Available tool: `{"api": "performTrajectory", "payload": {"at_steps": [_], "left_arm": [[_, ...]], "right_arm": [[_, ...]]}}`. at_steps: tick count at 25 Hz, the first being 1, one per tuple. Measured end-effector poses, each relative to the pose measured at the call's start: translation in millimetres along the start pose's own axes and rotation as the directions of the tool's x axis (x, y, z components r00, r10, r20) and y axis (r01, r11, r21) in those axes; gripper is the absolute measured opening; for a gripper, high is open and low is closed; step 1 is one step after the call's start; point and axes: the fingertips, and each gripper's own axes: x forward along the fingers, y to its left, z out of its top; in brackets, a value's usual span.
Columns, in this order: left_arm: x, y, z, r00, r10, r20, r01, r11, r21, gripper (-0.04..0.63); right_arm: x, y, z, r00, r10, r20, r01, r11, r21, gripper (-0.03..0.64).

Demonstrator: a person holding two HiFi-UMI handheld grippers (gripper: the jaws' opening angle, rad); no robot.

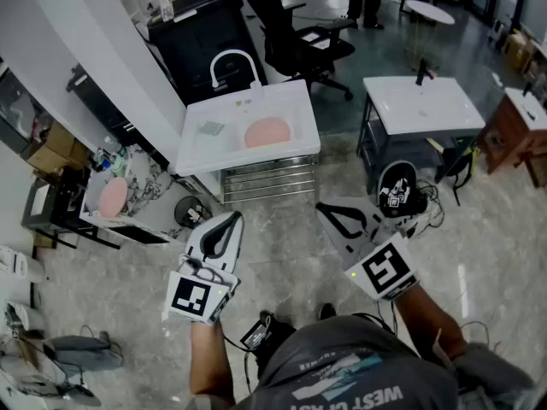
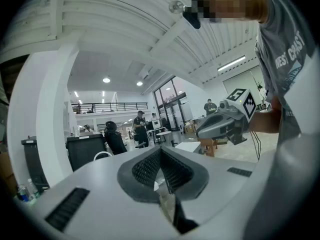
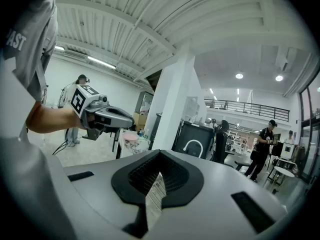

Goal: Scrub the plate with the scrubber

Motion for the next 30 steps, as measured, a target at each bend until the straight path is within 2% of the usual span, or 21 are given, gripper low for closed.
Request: {"api": "performTrajectory", "payload": {"at_steps": [15, 30], "left_arm": [[9, -1, -1, 1.0, 0.005, -0.003, -0.005, 1.0, -0.005, 0.002], [10, 12, -4, 0.998, 0.058, -0.023, -0.058, 0.998, -0.014, 0.003]], "right_arm": [[3, -9, -6, 1.0, 0.009, 0.003, -0.009, 1.0, 0.008, 0.029], [23, -17, -6, 0.999, 0.037, 0.025, -0.036, 0.999, -0.01, 0.029]]}}
